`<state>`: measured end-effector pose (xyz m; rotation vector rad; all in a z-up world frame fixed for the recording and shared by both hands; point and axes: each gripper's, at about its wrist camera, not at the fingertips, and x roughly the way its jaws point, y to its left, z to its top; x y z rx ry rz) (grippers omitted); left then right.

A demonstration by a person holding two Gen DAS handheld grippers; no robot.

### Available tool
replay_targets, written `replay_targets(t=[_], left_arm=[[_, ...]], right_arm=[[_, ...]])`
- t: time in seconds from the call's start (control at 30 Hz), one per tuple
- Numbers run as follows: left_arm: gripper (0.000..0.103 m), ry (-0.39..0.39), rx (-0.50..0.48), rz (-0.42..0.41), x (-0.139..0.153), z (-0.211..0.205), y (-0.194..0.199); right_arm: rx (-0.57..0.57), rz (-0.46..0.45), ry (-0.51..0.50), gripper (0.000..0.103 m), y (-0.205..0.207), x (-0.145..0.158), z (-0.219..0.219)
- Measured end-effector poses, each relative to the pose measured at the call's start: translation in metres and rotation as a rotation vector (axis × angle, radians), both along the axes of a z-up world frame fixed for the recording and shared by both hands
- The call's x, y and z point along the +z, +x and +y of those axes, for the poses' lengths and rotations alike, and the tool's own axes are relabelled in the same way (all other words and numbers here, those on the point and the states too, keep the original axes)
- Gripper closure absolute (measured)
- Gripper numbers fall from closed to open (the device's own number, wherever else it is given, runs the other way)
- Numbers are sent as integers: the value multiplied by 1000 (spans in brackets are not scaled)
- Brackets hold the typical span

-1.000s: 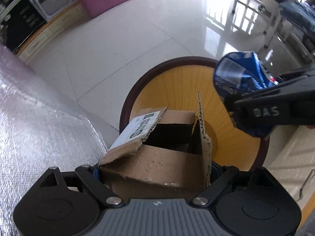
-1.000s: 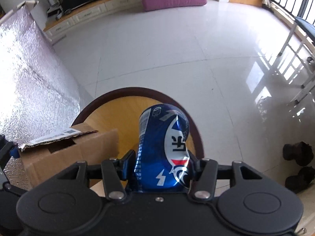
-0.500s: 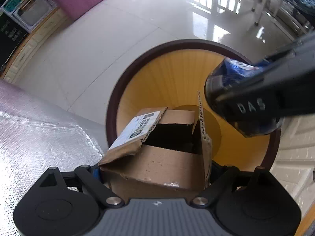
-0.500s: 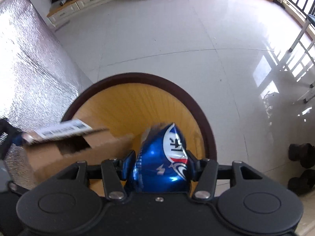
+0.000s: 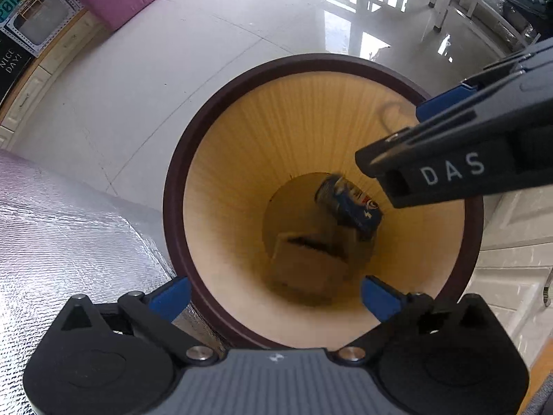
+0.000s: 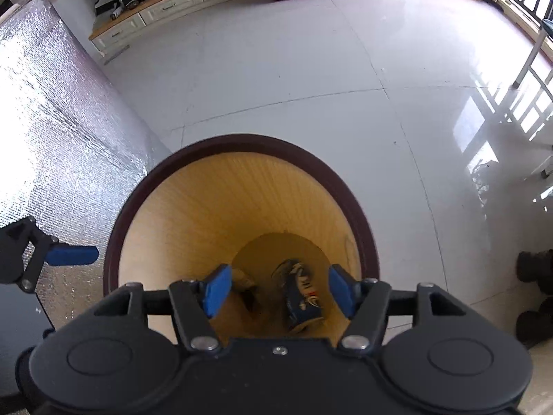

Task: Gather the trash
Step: 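Withdraw both open tools from above the wastebasket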

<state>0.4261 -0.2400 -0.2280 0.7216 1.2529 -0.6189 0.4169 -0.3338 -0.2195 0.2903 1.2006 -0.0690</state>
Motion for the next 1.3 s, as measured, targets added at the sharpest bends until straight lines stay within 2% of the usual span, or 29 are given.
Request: replay_targets(t=[0.13, 0.57, 0.77, 0.93, 1.07, 1.3], left_arm=[[0, -17, -6, 20, 4, 0, -4], [0, -66, 50, 47, 19, 8, -15], [0, -79, 89, 2, 31, 10, -25], [0, -85, 147, -14, 40, 20, -31], [0, -126, 224, -15, 53, 34, -36], [0, -180, 313, -49, 86, 56, -59]], right_arm=[[14, 2, -4, 39, -5, 3, 3], [12, -47, -24, 26, -26, 25, -7], [10, -79, -56, 20, -46, 39, -6], [-19, -94, -62, 6, -62, 47, -9], [-57, -100, -71, 1, -75, 56, -16], [-68, -120, -114, 0, -107, 78, -16]])
